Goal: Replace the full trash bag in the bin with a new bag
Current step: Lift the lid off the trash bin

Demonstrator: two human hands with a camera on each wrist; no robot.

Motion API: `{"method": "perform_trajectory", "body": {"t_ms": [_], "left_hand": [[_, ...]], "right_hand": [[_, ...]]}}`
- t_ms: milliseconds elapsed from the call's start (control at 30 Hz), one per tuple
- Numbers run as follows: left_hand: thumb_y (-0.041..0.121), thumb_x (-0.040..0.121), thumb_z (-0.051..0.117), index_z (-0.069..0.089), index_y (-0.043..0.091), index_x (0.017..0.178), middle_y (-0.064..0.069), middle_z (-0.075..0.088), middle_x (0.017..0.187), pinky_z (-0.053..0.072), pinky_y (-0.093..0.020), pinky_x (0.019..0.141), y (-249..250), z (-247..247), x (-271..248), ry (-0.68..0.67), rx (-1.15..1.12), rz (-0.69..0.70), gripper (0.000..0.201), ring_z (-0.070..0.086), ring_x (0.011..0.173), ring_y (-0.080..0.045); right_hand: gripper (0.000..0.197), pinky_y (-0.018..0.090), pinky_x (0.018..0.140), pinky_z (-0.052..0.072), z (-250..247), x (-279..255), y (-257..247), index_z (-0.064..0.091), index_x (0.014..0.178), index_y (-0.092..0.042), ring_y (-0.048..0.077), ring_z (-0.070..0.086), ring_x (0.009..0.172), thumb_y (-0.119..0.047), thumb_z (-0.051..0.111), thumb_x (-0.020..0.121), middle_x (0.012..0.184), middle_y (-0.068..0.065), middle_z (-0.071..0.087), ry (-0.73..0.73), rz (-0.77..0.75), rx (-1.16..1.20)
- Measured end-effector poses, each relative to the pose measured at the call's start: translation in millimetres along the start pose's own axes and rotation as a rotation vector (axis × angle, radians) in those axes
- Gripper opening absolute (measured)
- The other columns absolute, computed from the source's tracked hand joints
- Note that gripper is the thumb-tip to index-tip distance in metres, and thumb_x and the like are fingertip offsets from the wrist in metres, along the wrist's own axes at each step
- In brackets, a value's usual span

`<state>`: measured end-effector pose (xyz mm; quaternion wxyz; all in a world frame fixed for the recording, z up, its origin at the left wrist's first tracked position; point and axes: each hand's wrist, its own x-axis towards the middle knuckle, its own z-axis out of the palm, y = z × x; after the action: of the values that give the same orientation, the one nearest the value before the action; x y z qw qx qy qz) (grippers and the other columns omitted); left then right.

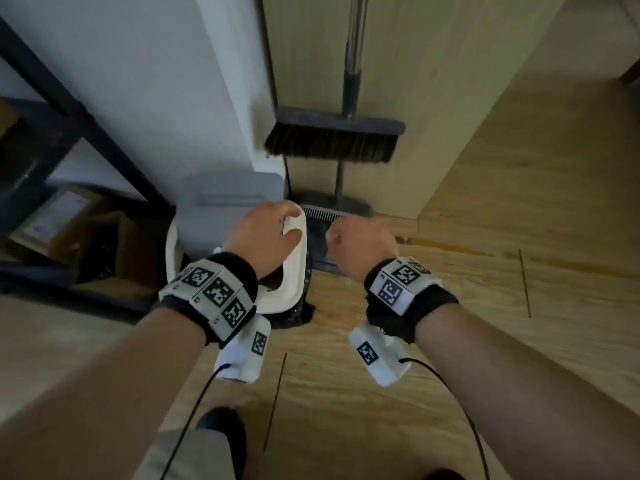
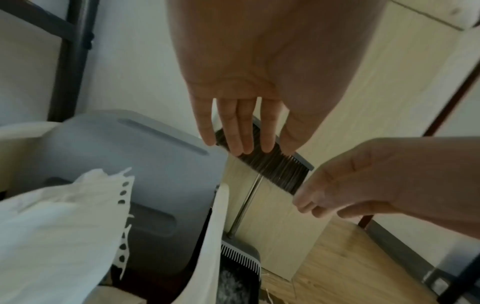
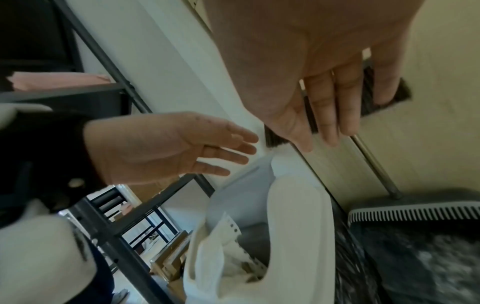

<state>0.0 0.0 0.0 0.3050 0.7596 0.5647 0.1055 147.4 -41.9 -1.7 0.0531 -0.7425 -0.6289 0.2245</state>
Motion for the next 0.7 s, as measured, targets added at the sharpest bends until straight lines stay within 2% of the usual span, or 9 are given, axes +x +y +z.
{"method": "perform_trajectory", "body": {"t_ms": [133,333,467,567,600,700], "left_hand": [[0.023,0.090,0.055,0.058,0.019,0.123,-0.002,0.054,0.128,0.039,-0.029,0.096,-19,33,-1,0.056,0.116,0.114,0.033,0.053,0.116,-0.018],[0.023,0.089,0.055,0.059,0.021,0.121,-0.002,0.055,0.129,0.040,-0.035,0.098,-39,28,-18,0.176,0.110,0.156,0.033,0.050,0.120,-0.021],[0.024,0.088,0.056,0.053,0.021,0.128,-0.003,0.048,0.138,0.037,-0.035,0.100,-56,-6,-36,0.205,0.037,0.034,0.040,0.047,0.124,-0.023],[0.024,0.086,0.060,0.049,0.019,0.134,-0.009,0.044,0.142,0.037,-0.036,0.103,-85,-29,-43,0.237,0.013,-0.101,0.049,0.046,0.126,-0.028],[0.024,0.085,0.061,0.047,0.018,0.135,-0.011,0.044,0.142,0.037,-0.038,0.104,-97,-33,-46,0.253,-0.023,-0.156,0.052,0.045,0.127,-0.030],[0.029,0.083,0.064,0.042,0.015,0.138,-0.018,0.044,0.140,0.039,-0.044,0.106,-130,-33,-52,0.299,-0.179,-0.328,0.060,0.045,0.125,-0.037]], "right_hand": [[0.031,0.035,0.082,0.053,43,5,4,0.067,0.106,-0.014,0.029,0.063,0.101,-0.018,0.040,0.092,0.109,0.008,0.067,0.002,-0.006,0.012],[0.027,0.030,0.072,0.047,56,-13,6,0.068,0.101,-0.017,0.028,0.063,0.097,-0.016,0.044,0.089,0.106,0.007,0.068,0.125,-0.017,-0.026],[0.028,0.032,0.074,0.050,45,-33,-13,0.070,0.099,-0.014,0.029,0.064,0.094,-0.017,0.044,0.088,0.103,0.007,0.070,0.107,-0.009,-0.002],[0.028,0.035,0.075,0.054,42,-35,-30,0.067,0.090,-0.011,0.029,0.064,0.087,-0.019,0.040,0.090,0.094,0.008,0.069,0.136,-0.022,0.023],[0.026,0.034,0.075,0.053,43,-35,-36,0.066,0.091,-0.012,0.029,0.064,0.088,-0.019,0.041,0.090,0.095,0.008,0.068,0.129,-0.012,0.038],[0.033,0.031,0.084,0.049,56,-34,-49,0.061,0.120,-0.020,0.025,0.061,0.108,-0.022,0.047,0.089,0.121,0.002,0.064,0.089,0.037,0.080]]}}
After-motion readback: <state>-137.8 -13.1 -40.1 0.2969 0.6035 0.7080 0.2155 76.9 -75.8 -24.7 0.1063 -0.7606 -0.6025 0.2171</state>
